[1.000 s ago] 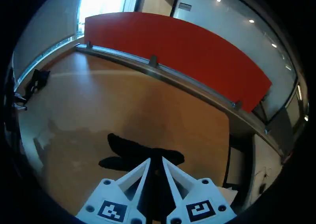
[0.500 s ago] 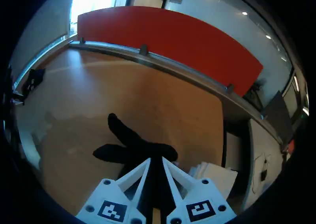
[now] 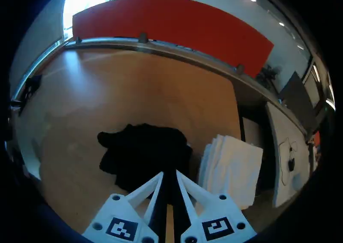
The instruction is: Fold towel
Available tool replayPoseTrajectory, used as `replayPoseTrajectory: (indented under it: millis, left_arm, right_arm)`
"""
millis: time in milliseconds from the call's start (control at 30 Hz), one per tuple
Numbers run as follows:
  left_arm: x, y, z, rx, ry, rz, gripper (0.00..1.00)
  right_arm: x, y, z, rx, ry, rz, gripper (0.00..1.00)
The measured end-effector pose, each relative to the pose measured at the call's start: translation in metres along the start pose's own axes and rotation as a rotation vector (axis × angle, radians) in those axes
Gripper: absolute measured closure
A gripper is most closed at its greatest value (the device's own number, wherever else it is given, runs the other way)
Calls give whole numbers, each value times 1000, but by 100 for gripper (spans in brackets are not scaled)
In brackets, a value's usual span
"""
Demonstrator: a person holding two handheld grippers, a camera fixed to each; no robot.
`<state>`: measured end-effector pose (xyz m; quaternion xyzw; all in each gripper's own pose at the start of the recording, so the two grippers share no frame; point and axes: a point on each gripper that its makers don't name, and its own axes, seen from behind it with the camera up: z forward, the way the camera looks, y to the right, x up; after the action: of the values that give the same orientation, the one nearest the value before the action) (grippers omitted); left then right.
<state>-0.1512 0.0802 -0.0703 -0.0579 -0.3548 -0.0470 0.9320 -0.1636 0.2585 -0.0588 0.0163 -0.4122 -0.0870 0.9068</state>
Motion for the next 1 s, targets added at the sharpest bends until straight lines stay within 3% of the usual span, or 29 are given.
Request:
replayPoseTrajectory:
  millis: [333, 1000]
  left_arm:
    - [-4, 1, -2, 9, -7, 12, 6]
    - [-3, -1, -9, 33, -3, 27, 6]
  right_arm:
    - [-50, 2, 12, -12, -57, 52, 95]
    - [-109, 7, 47, -20, -170, 138, 95]
